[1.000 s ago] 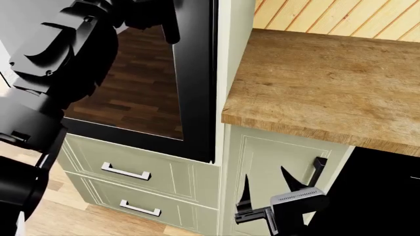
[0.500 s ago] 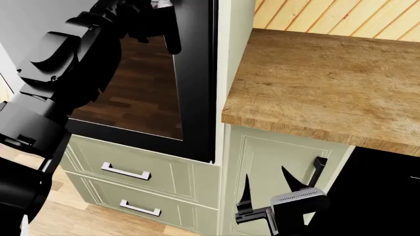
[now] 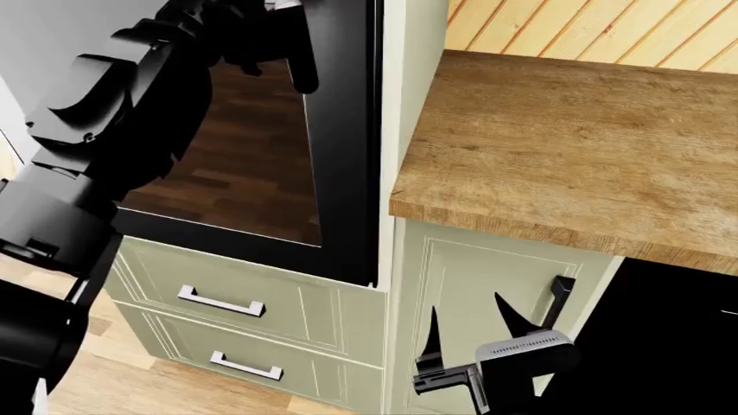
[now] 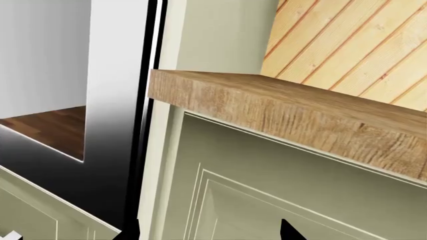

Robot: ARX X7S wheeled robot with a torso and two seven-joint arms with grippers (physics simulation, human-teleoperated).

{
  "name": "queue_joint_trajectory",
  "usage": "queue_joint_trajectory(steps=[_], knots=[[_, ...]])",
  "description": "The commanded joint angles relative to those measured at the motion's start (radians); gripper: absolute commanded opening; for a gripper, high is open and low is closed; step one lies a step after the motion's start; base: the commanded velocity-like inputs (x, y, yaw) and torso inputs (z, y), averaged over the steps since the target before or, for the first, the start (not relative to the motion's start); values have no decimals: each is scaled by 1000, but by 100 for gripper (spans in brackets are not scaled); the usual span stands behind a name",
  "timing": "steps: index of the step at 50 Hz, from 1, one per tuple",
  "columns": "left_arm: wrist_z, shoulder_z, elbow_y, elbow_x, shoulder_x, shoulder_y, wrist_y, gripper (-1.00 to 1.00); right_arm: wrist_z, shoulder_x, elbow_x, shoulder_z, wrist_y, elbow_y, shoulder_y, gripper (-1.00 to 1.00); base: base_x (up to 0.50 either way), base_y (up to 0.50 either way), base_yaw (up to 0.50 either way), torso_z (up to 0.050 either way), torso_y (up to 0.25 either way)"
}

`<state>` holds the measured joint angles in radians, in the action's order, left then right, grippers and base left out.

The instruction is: Open the oven door

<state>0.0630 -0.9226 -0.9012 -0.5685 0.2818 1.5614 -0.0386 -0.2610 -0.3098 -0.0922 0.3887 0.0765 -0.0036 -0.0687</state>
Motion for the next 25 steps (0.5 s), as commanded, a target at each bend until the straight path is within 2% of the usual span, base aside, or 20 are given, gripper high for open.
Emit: queue_joint_trajectory(steps=[1, 6, 25], knots=[[-33, 44, 38, -14, 7, 19, 9, -100, -1, -1, -3, 4, 2, 3, -2, 100, 0, 0, 0, 0, 11], [-32, 46, 72, -18, 20, 13, 17, -100, 0, -1, -5, 6, 7, 12, -5, 100, 0, 0, 0, 0, 2], [-5, 87, 421, -37, 140, -90, 106, -100, -3, -5, -6, 13, 3, 7, -7, 100, 0, 0, 0, 1, 3]])
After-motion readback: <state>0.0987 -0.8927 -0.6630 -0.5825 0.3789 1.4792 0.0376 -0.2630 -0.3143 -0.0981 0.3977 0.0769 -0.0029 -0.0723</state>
